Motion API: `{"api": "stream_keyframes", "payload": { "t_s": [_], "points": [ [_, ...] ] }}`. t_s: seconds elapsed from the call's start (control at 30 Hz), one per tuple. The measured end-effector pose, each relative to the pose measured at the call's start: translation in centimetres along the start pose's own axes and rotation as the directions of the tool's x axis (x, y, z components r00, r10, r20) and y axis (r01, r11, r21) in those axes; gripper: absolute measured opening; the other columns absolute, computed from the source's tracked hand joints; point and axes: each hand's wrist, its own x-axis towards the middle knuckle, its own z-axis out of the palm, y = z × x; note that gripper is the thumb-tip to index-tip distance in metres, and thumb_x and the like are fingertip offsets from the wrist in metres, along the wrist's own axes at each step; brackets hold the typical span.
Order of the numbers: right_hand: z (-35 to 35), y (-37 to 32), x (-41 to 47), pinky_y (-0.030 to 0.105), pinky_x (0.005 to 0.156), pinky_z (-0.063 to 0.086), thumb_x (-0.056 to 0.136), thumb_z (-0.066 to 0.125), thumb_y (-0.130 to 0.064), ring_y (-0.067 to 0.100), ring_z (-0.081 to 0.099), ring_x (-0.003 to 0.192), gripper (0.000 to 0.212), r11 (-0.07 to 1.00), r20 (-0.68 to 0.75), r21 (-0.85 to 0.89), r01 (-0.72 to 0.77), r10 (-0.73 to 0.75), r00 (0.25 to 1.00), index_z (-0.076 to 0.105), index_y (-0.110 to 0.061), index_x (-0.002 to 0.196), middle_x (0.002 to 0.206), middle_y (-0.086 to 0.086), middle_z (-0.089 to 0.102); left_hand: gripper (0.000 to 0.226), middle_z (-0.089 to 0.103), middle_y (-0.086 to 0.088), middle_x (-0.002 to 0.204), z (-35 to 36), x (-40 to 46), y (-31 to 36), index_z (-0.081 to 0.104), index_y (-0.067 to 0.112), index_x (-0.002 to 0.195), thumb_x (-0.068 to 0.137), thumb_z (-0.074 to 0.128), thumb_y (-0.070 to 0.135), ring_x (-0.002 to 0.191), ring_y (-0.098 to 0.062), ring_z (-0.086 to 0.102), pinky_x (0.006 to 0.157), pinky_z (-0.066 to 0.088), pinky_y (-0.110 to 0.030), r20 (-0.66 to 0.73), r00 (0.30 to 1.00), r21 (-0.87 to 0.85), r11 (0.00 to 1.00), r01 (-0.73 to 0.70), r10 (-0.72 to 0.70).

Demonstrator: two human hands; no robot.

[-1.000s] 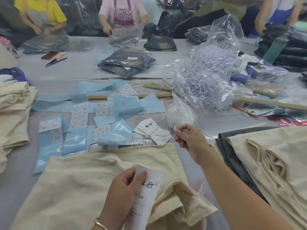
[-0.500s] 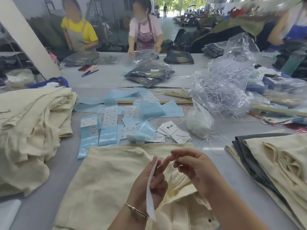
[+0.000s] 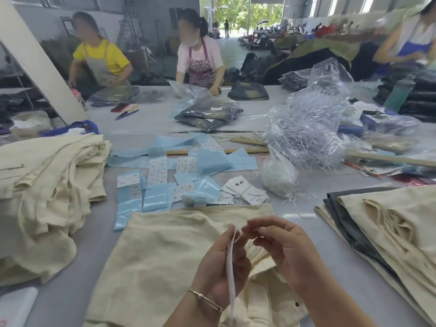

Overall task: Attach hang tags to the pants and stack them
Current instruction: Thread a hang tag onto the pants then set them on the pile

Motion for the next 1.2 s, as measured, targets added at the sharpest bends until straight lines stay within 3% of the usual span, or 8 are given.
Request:
{"api": "stream_keyframes", "payload": {
  "t_s": [0.13,0.3,0.37,0.47,0.67,0.83,1.1,1.2],
  "points": [
    [0.5,0.7,-1.3,0.018,0.057,0.047,0.067,0.063,0.004,0.015,0.060,0.067,0.024,0.999,-0.086,-0.046,-0.020,0.016,0.996,0.077,-0.005,0.084,0.086,0.015,0.071,0.034,0.057,-0.003,0.065,0.2,-0.1,0.4,0.066,0.004,0.062,0.088,0.058,0.023,0.032,-0.005,0.033,0.034,0.033,-0.016,0.043,0.997,-0.014,0.998,-0.063,0.063],
    [0.7,0.6,-1.9,0.008,0.062,0.041,0.080,0.070,0.000,-0.001,0.054,0.067,0.021,0.890,-0.321,-0.451,0.066,-0.230,0.919,0.079,-0.019,0.076,0.095,-0.009,0.061,0.033,0.055,-0.002,0.067,0.0,-0.6,0.9,0.068,0.006,0.065,0.090,0.066,0.028,0.040,-0.007,0.038,0.044,0.042,-0.019,0.187,0.979,0.097,0.990,-0.098,0.079],
    [1.2,-0.3,-1.8,0.012,0.064,0.040,0.076,0.076,-0.018,-0.004,0.056,0.067,0.006,0.922,-0.220,-0.388,-0.002,-0.090,0.971,0.079,-0.015,0.073,0.083,-0.008,0.066,0.030,0.052,-0.002,0.066,-0.1,-0.9,0.9,0.068,0.006,0.067,0.085,0.071,0.030,0.043,-0.007,0.042,0.046,0.044,-0.020,0.232,0.971,0.141,0.986,-0.093,0.058],
    [2.1,-0.5,-1.8,0.007,0.052,0.037,0.065,0.076,-0.035,-0.004,0.053,0.052,0.029,0.946,-0.149,-0.321,-0.047,-0.002,0.989,0.078,-0.007,0.073,0.062,-0.009,0.062,0.029,0.054,-0.003,0.065,-0.1,-1.3,0.7,0.069,0.006,0.071,0.083,0.074,0.032,0.046,-0.009,0.050,0.048,0.045,-0.020,0.205,0.975,0.240,0.962,-0.131,0.082],
    [2.9,0.1,-1.5,0.018,0.047,0.028,0.062,0.079,-0.029,0.010,0.031,0.052,0.024,0.967,-0.098,-0.234,-0.106,0.085,0.992,0.078,-0.010,0.077,0.059,0.005,0.044,0.023,0.065,-0.004,0.070,0.0,-2.8,0.3,0.074,0.006,0.091,0.081,0.075,0.027,0.057,-0.012,0.060,0.052,0.049,-0.021,0.192,0.948,0.549,0.773,-0.319,0.255],
    [3.5,0.0,-1.1,0.026,0.056,0.037,0.053,0.072,-0.008,0.014,0.048,0.053,0.014,0.945,-0.026,-0.060,-0.321,0.320,0.947,0.076,-0.011,0.066,0.059,0.005,0.058,0.028,0.071,-0.019,0.088,-0.3,-3.3,0.5,0.074,0.003,0.096,0.081,0.073,0.026,0.072,-0.023,0.068,0.061,0.054,-0.027,0.217,0.923,0.633,0.674,-0.381,0.317],
    [3.7,-0.3,-1.0,0.024,0.050,0.041,0.085,0.060,0.003,0.015,0.051,0.049,0.016,0.981,-0.076,-0.029,-0.194,0.191,0.979,0.067,-0.008,0.074,0.063,0.009,0.059,0.023,0.071,-0.016,0.082,0.1,-4.3,0.6,0.073,0.002,0.095,0.084,0.067,0.020,0.063,-0.021,0.067,0.053,0.054,-0.029,0.141,0.935,0.619,0.708,-0.340,0.326],
    [3.2,-1.1,-1.0,0.018,0.043,0.026,0.093,0.055,-0.004,0.010,0.033,0.044,0.013,1.000,-0.146,-0.010,-0.012,0.010,0.989,0.057,-0.004,0.080,0.064,0.009,0.049,0.015,0.073,-0.014,0.080,-0.5,-4.2,1.4,0.073,0.008,0.087,0.086,0.068,0.022,0.063,-0.021,0.068,0.053,0.053,-0.029,0.084,0.842,0.744,0.529,-0.409,0.532]
  ]
}}
